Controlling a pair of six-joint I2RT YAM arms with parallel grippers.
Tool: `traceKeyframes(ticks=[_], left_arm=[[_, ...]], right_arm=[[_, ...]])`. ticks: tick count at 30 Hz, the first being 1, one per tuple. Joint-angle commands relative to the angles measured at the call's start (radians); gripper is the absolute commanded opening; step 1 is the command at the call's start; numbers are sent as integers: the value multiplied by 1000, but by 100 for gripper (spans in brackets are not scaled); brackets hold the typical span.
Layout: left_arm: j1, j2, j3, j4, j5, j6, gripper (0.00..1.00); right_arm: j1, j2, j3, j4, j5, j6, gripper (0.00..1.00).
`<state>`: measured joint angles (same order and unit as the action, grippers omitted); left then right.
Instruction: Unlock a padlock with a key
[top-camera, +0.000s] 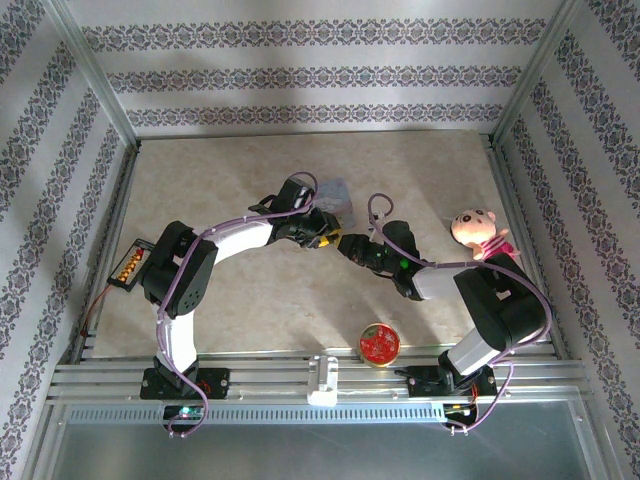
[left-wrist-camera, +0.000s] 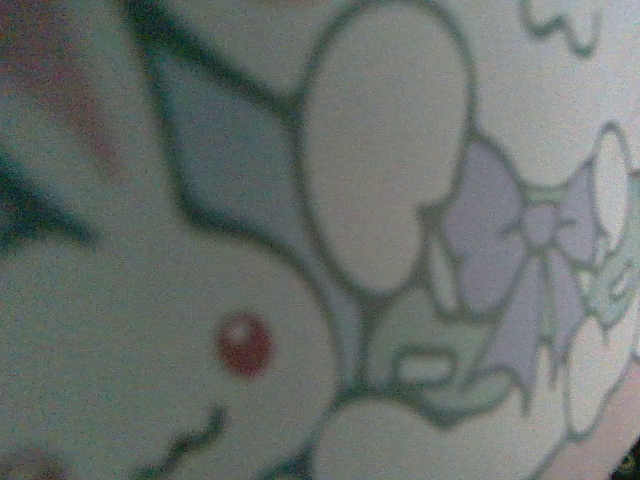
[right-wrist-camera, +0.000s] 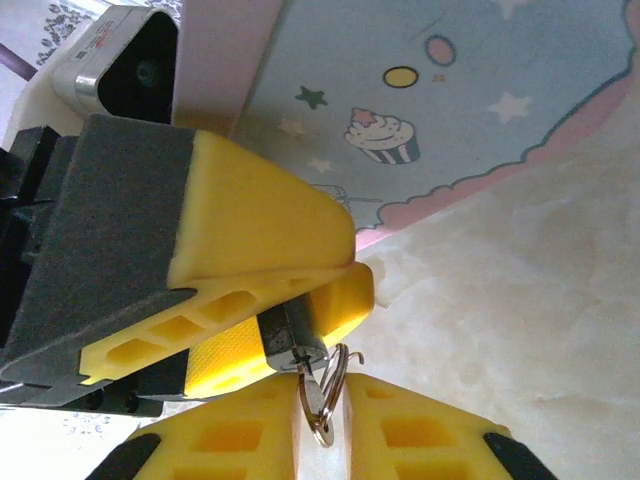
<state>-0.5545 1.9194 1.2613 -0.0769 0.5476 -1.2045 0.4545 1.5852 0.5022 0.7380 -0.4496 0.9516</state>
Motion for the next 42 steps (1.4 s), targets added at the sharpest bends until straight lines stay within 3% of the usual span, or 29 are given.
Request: traceKeyframes(ticks=[1,8,12,15,20,26,42], left_arm=[[1,-22,-9,-7,70,-32,0],[1,-22,-10,1,74,-35,0],[1,-25,-15,9,77,-33,0],[1,-29,-21,23,82,-30,0],[1,-36,-41,84,99,-33,0],[0,-44,-66,164,111,-34,0],[-1,-57,-139,431,149,-60,0]], right_arm=[[-12,16,24,34,14,13,17],[-16,25,24,48,11,34,12],[-34,56,13,118,-1,126,8],[-61,111,-17,257,-26,264,1],[-80,289,-72,633,-32,541,0],[-46,344,-56,649,9,626,0],[-16,352,-28,650,159,1069,0]])
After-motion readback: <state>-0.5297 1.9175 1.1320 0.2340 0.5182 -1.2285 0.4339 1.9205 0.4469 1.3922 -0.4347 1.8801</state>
